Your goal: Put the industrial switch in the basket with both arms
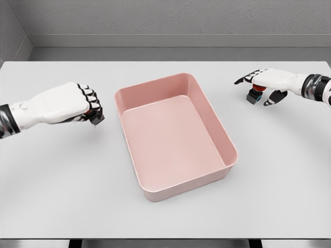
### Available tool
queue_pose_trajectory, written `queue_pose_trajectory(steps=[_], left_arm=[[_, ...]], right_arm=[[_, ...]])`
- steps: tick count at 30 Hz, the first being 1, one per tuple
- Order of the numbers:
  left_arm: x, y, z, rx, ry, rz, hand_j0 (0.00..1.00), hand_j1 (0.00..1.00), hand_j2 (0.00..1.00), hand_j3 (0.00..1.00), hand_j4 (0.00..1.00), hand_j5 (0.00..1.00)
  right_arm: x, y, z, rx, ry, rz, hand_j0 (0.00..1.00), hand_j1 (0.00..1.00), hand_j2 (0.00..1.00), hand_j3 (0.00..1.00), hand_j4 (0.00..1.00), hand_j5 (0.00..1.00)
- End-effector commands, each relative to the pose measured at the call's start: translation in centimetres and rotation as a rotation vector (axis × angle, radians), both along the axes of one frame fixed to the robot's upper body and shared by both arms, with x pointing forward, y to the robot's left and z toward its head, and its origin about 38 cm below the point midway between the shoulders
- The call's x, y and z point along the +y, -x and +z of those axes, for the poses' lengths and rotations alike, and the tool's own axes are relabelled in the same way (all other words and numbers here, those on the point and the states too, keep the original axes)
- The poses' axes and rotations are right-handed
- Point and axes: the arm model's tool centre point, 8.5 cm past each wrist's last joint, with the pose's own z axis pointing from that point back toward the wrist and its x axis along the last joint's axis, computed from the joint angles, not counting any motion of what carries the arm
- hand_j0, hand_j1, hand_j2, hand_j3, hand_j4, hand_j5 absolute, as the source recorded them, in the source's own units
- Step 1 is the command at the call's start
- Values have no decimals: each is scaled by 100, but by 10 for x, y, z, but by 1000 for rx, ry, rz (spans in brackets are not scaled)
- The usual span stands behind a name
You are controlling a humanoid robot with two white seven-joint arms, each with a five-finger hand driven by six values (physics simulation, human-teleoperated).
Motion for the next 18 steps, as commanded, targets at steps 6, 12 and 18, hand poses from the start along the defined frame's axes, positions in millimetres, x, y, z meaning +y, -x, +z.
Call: queue_pose_trajectory(steps=[6, 12, 18], left_arm=[[-6, 0, 32, -66, 36, -27, 38, 38, 38, 38, 38, 38], [-16, -2, 43, -97, 46, -55, 38, 38, 38, 38, 38, 38], [-28, -4, 45, -108, 75, -75, 39, 39, 39, 39, 39, 39]], right_arm=[[-4, -1, -2, 5, 0, -16, 86, 86, 86, 86, 86, 86], [-1, -1, -5, 9, 0, -14, 82, 82, 82, 82, 82, 82], [-4, -1, -5, 10, 14, -15, 72, 72, 72, 72, 72, 72]])
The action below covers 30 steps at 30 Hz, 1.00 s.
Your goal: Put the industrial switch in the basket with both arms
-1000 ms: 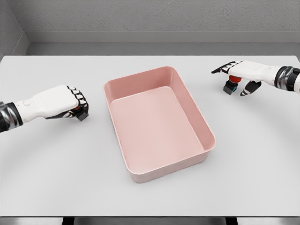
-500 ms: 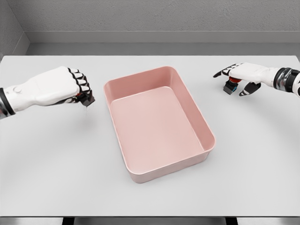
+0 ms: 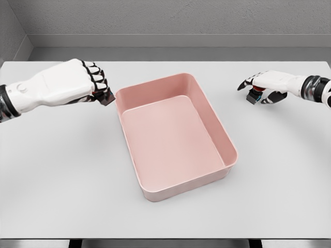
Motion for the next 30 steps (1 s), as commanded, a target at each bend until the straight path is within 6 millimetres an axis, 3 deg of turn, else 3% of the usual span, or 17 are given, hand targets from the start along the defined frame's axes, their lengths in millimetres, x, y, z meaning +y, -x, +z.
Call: queue_pose_trajectory(steps=[1, 8, 14, 16, 22, 23, 24, 25, 30], left_arm=[[-7, 0, -1, 4, 26, -13, 39, 39, 39, 39, 39, 39], [-35, -3, -2, 5, 53, -78, 38, 38, 38, 38, 38, 38], [-72, 0, -15, 40, 81, -159, 38, 38, 38, 38, 38, 38], [-92, 3, -21, 56, 84, -207, 38, 38, 38, 38, 38, 38], [-118, 9, -39, 107, 56, -258, 39, 39, 39, 39, 39, 39], [-118, 9, -39, 107, 56, -258, 43, 43, 43, 43, 43, 43], [-118, 10, -38, 105, 61, -260, 59, 59, 59, 59, 59, 59], [-119, 10, -37, 102, 69, -264, 97, 97, 97, 97, 97, 97], [-119, 9, -31, 88, 71, -265, 100, 100, 100, 100, 100, 100]], right_arm=[[-1, 0, 0, -1, 6, -2, 70, 70, 70, 70, 70, 70], [-1, 0, 0, -2, 7, -3, 61, 61, 61, 61, 61, 61], [-1, 0, 0, -3, 8, -1, 51, 51, 51, 51, 51, 51], [-1, 0, 0, -3, 8, -1, 48, 48, 48, 48, 48, 48], [0, -2, 7, -13, 9, 2, 48, 48, 48, 48, 48, 48], [2, -3, 8, -15, 7, 5, 48, 48, 48, 48, 48, 48], [2, -3, 9, -16, 8, 7, 48, 48, 48, 48, 48, 48], [4, -4, 10, -19, 7, 11, 48, 48, 48, 48, 48, 48], [6, -6, 17, -32, 7, 17, 48, 48, 48, 48, 48, 48]])
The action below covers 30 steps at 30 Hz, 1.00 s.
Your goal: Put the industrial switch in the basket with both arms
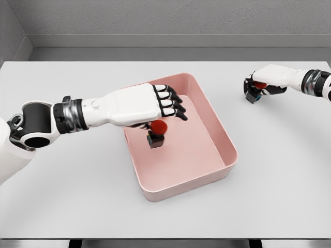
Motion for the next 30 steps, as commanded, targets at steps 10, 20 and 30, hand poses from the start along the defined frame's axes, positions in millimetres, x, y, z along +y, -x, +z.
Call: queue_pose_trajectory(steps=[10, 20, 30], left_arm=[[4, -2, 10, -3, 17, -1, 100, 100, 100, 100, 100, 100], [129, 0, 29, 88, -172, 198, 100, 100, 100, 100, 100, 100], [142, 5, 20, 120, -216, 222, 100, 100, 100, 100, 100, 100]], right_arm=[[12, -5, 28, -58, -6, 40, 48, 48, 48, 48, 48, 48], [37, -2, 59, -119, 9, 137, 46, 46, 46, 46, 46, 46], [77, 20, 87, -195, 11, 294, 46, 46, 46, 46, 46, 46]])
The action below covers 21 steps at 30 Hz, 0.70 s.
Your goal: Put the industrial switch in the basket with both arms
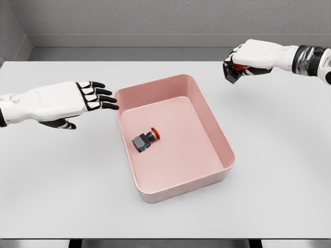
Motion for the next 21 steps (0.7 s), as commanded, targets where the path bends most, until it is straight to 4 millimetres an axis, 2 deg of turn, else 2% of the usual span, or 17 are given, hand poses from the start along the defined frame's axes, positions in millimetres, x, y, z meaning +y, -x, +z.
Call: queue_pose_trajectory(steps=[1, 5, 21], left_arm=[[2, 0, 0, 5, 0, 4, 100, 100, 100, 100, 100, 100], [1, 0, -1, 7, 1, 3, 100, 100, 100, 100, 100, 100], [-1, 1, -5, 19, -2, -2, 100, 100, 100, 100, 100, 100]], right_arm=[[12, 10, 12, -30, -4, 53, 46, 46, 46, 46, 46, 46], [38, 25, 20, -58, -3, 146, 46, 46, 46, 46, 46, 46], [105, 70, 19, -75, 18, 385, 45, 45, 45, 45, 45, 45]])
